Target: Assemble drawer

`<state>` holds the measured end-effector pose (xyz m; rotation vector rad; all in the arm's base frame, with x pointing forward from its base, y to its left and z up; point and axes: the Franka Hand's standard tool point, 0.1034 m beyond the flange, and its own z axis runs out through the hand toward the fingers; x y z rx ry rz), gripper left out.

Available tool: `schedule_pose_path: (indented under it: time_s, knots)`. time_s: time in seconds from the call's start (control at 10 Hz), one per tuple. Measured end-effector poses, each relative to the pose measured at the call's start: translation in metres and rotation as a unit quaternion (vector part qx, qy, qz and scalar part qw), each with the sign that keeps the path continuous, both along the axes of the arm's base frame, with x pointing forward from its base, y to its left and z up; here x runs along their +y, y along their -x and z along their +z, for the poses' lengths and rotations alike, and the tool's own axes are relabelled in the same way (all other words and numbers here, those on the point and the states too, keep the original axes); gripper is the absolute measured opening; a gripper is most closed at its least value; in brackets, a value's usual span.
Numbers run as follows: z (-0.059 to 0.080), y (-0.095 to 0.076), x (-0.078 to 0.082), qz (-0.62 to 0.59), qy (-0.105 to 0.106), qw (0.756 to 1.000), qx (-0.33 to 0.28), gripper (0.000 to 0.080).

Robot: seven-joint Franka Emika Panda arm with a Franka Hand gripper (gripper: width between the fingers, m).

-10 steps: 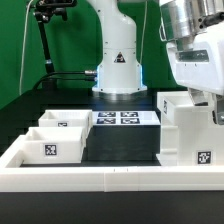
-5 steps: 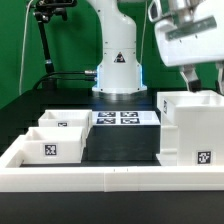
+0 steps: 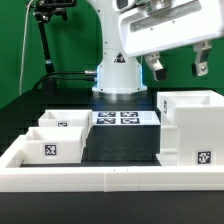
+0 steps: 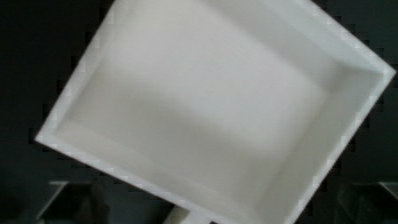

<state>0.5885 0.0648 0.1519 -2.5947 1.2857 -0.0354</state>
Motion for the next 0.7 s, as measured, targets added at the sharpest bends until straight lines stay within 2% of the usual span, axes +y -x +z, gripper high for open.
schedule_pose_path:
  time_s: [0.4,0.6,0.7]
  knots:
    - [-0.001,0.001,0.000,0.044,0.007,0.999,-0.007,0.0649]
    - [-0.005,0.011,-0.015,0.237,0.055,0.970,-0.011,0.0649]
    - [-0.005,0.013,-0.024,0.290,0.065,0.955,-0.019,0.0649]
